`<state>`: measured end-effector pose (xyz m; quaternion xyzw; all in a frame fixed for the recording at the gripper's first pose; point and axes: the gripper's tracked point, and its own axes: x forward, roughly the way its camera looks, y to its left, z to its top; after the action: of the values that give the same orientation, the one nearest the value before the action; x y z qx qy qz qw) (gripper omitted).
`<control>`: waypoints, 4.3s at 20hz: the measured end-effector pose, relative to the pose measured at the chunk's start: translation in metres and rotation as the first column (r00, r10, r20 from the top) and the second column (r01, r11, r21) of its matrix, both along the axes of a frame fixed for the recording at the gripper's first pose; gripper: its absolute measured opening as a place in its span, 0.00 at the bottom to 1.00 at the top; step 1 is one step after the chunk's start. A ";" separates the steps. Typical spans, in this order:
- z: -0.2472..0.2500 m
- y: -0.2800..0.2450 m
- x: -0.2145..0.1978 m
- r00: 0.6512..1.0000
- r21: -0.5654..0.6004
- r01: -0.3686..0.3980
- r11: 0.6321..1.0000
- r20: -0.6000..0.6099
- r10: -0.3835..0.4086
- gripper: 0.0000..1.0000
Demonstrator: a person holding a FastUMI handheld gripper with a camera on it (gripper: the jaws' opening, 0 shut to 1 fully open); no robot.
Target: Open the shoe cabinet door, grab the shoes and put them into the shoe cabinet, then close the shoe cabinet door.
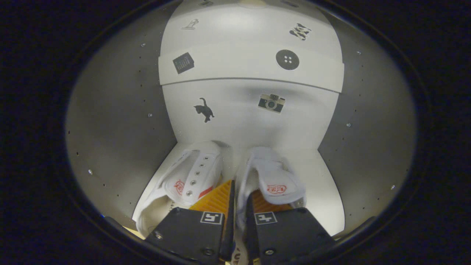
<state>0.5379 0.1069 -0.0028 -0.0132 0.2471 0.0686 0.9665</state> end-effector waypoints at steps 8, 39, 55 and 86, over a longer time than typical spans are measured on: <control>0.019 -0.002 -0.011 0.997 0.020 0.040 0.999 0.071 -0.041 0.56; 0.117 -0.058 -0.474 0.886 0.098 0.080 0.992 0.450 -0.115 1.00; 0.111 -0.328 -0.579 0.820 0.143 0.328 0.934 0.449 -0.356 1.00; 0.090 -0.246 -0.446 0.914 0.105 -0.164 0.981 0.391 0.111 0.95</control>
<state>0.0923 -0.1388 0.0870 0.0218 0.0469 0.1492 0.9874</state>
